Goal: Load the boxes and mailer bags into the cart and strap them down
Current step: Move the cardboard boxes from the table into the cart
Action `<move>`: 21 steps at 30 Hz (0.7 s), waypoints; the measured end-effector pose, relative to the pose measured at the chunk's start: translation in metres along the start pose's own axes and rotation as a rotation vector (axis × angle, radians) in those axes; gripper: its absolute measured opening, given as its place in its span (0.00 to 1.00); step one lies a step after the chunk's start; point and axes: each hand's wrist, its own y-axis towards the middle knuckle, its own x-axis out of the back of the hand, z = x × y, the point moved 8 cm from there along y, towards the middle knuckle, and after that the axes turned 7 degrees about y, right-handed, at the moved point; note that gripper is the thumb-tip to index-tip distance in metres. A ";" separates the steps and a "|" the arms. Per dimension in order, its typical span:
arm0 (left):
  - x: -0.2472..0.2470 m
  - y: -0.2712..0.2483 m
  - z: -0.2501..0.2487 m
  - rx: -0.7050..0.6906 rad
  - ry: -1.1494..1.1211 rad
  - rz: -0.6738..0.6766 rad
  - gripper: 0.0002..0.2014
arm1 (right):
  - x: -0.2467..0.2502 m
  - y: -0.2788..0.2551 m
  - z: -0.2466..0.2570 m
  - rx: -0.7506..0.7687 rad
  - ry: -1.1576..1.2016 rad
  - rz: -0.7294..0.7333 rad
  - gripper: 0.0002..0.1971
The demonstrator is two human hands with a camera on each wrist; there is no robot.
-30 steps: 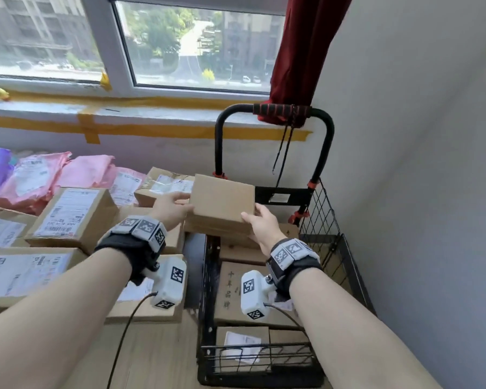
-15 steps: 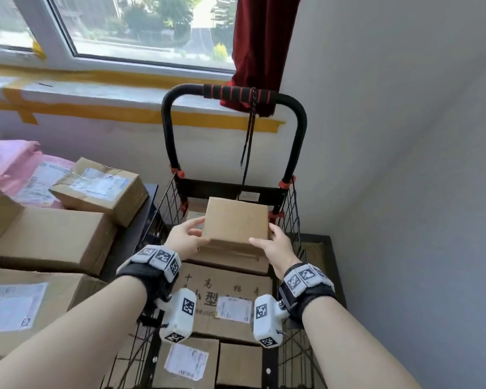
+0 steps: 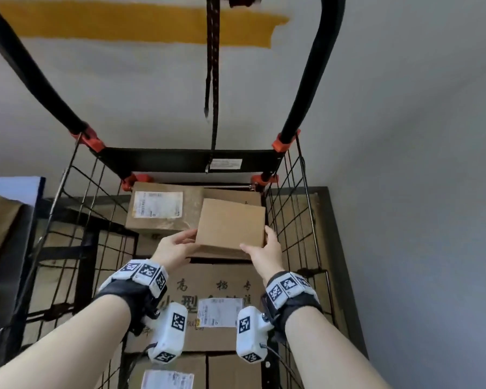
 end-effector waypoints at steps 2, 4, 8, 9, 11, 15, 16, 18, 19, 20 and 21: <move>-0.011 0.025 0.004 0.009 0.002 0.016 0.20 | 0.002 0.021 -0.010 -0.027 0.008 -0.036 0.39; -0.019 0.048 0.008 0.001 0.001 0.010 0.18 | 0.004 0.040 -0.019 -0.047 0.012 -0.070 0.39; -0.035 0.081 0.020 0.023 -0.035 0.027 0.19 | 0.003 0.079 -0.034 -0.070 0.004 -0.118 0.40; -0.039 0.087 0.022 0.024 -0.044 0.041 0.21 | 0.002 0.087 -0.036 -0.076 0.003 -0.124 0.40; -0.044 0.099 0.025 0.025 -0.072 0.061 0.24 | -0.002 0.102 -0.039 -0.081 0.012 -0.128 0.40; -0.050 0.113 0.031 0.072 -0.146 0.071 0.29 | -0.013 0.124 -0.038 -0.067 0.013 -0.084 0.37; -0.051 0.115 0.032 0.082 -0.145 0.073 0.29 | -0.016 0.127 -0.037 -0.060 0.009 -0.075 0.37; -0.053 0.117 0.032 0.084 -0.137 0.085 0.32 | -0.019 0.134 -0.035 -0.046 0.017 -0.076 0.36; -0.055 0.117 0.031 0.079 -0.137 0.095 0.33 | -0.020 0.136 -0.035 -0.041 0.020 -0.073 0.36; -0.056 0.118 0.030 0.072 -0.137 0.105 0.34 | -0.022 0.138 -0.035 -0.038 0.013 -0.064 0.35; -0.057 0.117 0.029 0.062 -0.133 0.116 0.35 | -0.025 0.139 -0.034 -0.035 0.000 -0.047 0.35</move>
